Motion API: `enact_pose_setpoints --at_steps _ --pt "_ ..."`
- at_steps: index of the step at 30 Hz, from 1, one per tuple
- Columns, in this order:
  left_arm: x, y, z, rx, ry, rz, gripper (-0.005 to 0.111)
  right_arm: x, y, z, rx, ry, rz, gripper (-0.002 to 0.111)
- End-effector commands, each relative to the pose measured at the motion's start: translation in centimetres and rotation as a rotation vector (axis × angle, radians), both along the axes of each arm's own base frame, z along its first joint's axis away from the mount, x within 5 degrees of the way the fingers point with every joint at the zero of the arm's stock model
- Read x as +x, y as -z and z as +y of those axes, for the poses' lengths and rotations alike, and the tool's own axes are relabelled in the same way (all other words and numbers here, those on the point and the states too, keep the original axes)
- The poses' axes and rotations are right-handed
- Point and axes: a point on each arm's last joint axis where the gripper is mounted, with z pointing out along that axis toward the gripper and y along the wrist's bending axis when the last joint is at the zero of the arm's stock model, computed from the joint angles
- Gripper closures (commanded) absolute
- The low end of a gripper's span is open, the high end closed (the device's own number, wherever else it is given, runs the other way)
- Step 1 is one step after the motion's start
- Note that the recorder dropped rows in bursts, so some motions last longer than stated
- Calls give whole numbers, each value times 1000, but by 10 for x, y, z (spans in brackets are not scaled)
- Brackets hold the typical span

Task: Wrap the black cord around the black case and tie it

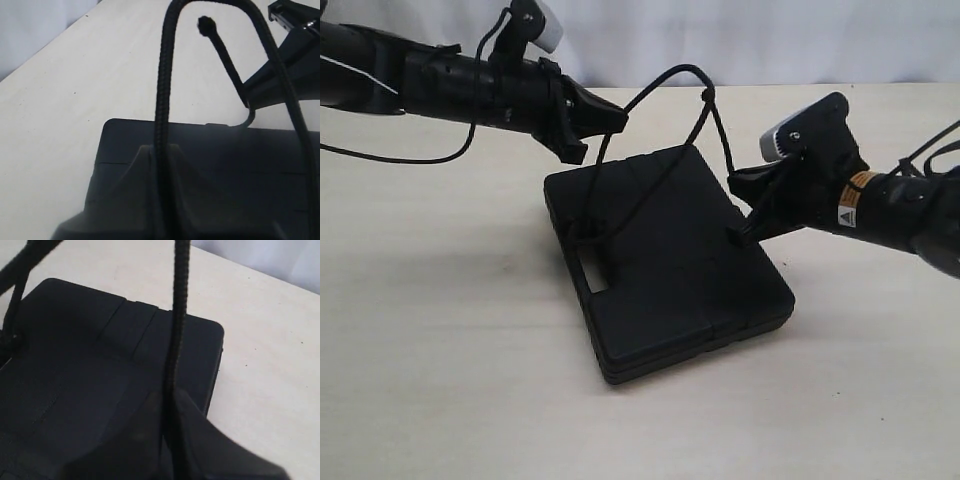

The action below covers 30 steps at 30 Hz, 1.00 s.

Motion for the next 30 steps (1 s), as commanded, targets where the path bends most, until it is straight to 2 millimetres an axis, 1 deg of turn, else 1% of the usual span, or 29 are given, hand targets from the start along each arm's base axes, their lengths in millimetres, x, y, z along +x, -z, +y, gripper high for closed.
enact_pose_setpoints --at_steps 1,4,7,9,14,16,18,21,23,25,30 --pt "-1 2 -2 -20 34 14 107 -3 -2 3 -29 -72 -36 104" --pt "0 11 -2 -9 38 30 107 -9 -3 11 -66 -220 -89 104" --pt "1 18 -2 2 41 38 107 -10 -8 16 -12 -253 -132 104" --pt "1 17 -3 4 52 24 107 -10 -11 18 1 -279 -168 104" --pt "-3 15 -5 -9 122 -19 105 -8 -21 20 103 -258 -224 104" --pt "-3 15 -6 -12 126 -19 98 -8 -21 20 104 -256 -224 104" --pt "-3 14 -6 -14 124 -19 87 -8 -21 20 109 -253 -220 104" --pt "-1 11 -6 -50 95 -19 65 -8 -21 20 115 -246 -221 104" --pt "0 8 -6 -68 81 -22 56 -6 -22 19 130 -221 -220 104" --pt "0 1 -6 -87 67 -36 50 -5 -23 18 145 -197 -219 104" --pt "-3 -34 -5 -171 31 -101 50 -4 -23 17 154 -185 -217 104"
